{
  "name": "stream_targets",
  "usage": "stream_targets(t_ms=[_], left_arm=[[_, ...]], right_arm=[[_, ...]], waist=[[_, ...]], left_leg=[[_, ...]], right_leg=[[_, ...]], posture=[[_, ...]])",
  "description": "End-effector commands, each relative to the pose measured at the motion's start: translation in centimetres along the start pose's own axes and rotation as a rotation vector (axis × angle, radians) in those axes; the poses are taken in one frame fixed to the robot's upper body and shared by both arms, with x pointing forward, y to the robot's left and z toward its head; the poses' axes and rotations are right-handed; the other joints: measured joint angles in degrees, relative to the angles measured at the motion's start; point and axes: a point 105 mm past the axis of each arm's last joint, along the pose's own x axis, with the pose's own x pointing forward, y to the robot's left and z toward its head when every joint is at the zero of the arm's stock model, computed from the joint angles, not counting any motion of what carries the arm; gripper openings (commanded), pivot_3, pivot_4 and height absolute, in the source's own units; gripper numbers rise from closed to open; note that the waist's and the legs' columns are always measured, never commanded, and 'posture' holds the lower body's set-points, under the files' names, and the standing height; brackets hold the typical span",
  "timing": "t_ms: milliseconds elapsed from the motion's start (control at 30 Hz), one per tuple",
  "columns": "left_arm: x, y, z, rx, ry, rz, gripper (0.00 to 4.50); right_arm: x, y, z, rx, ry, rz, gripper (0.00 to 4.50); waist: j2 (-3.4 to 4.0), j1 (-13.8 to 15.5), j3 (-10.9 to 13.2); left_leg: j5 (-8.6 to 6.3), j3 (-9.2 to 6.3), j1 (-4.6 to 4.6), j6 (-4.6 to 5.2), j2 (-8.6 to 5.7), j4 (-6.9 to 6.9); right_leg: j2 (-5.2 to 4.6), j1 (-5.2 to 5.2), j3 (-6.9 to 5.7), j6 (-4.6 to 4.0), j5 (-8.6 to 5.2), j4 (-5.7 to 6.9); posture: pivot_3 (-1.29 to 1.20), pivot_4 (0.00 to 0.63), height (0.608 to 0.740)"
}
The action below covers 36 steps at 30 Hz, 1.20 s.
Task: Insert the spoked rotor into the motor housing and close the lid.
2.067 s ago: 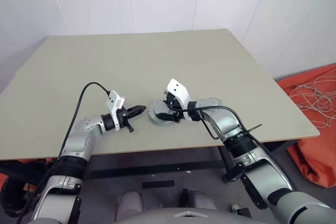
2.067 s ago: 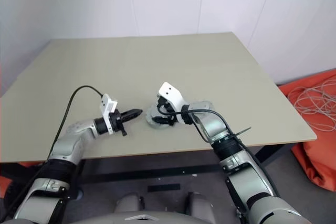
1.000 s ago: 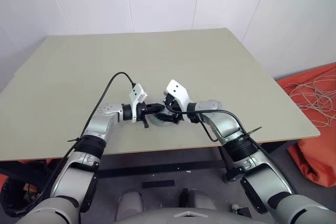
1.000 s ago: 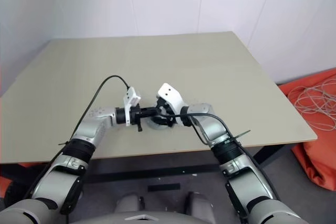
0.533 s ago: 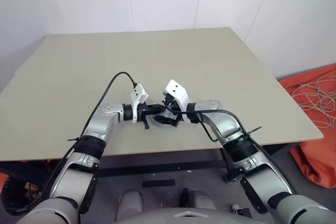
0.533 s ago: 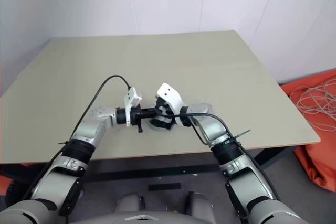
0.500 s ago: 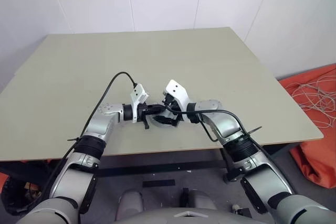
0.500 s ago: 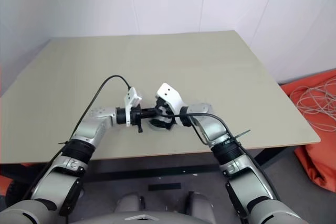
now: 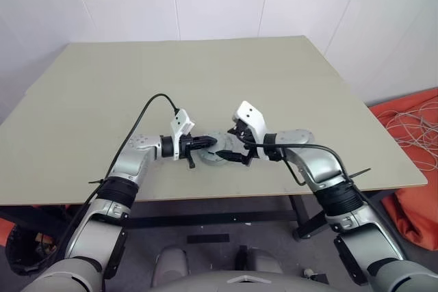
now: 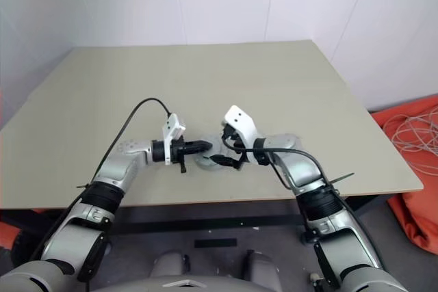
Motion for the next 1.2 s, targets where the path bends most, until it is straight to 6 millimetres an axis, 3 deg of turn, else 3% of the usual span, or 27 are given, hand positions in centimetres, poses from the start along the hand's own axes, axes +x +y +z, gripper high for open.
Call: stream_targets(t_ms=[33,267,667,967,1200], left_arm=[[0.2,0.0,-0.1,0.007,0.012,-0.003,0.0],[0.2,0.1,0.0,0.011,0.009,-0.006,0.0],[0.3,0.4,0.2,0.019,0.005,-0.001,0.0],[0.4,0.3,0.1,0.017,0.002,-0.002,0.0],[0.4,0.3,0.2,0.018,0.0,-0.001,0.0]], right_arm=[[-2.5,0.2,2.6,-0.057,-0.081,0.019,4.47],[-4.1,-1.8,1.7,0.139,-0.02,-0.073,4.47],[-2.0,-1.9,2.2,0.827,-0.009,-0.11,4.47],[-2.3,-3.2,0.7,0.924,0.047,-0.187,4.47],[-1.9,-2.7,-0.7,1.027,0.079,-0.1,4.47]], waist=[[0.0,0.12,0.0],[0.01,0.11,0.0],[0.05,0.27,0.0],[0.06,0.52,0.0],[0.07,0.58,0.0]], left_leg=[[0.0,0.0,0.0,0.01,0.0,0.0],[0.01,0.0,0.04,0.0,-0.02,0.0],[0.21,-0.01,-0.08,-0.33,-0.03,-0.05],[0.22,0.0,-0.08,-0.36,-0.18,-0.2],[0.25,0.0,-0.06,-0.41,-0.18,-0.21]], right_leg=[[0.0,0.01,0.0,0.01,-0.01,-0.01],[-0.02,0.02,0.0,0.02,-0.01,0.0],[-0.03,-0.14,-0.01,0.0,0.0,0.06],[-0.2,-0.17,-0.01,-0.19,0.11,0.04],[-0.2,-0.16,-0.01,0.02,-0.01,0.05]], posture=[[0.0,0.0,0.74],[0.0,0.0,0.74],[0.0,0.0,0.74],[0.0,0.0,0.74],[0.0,0.0,0.74]])
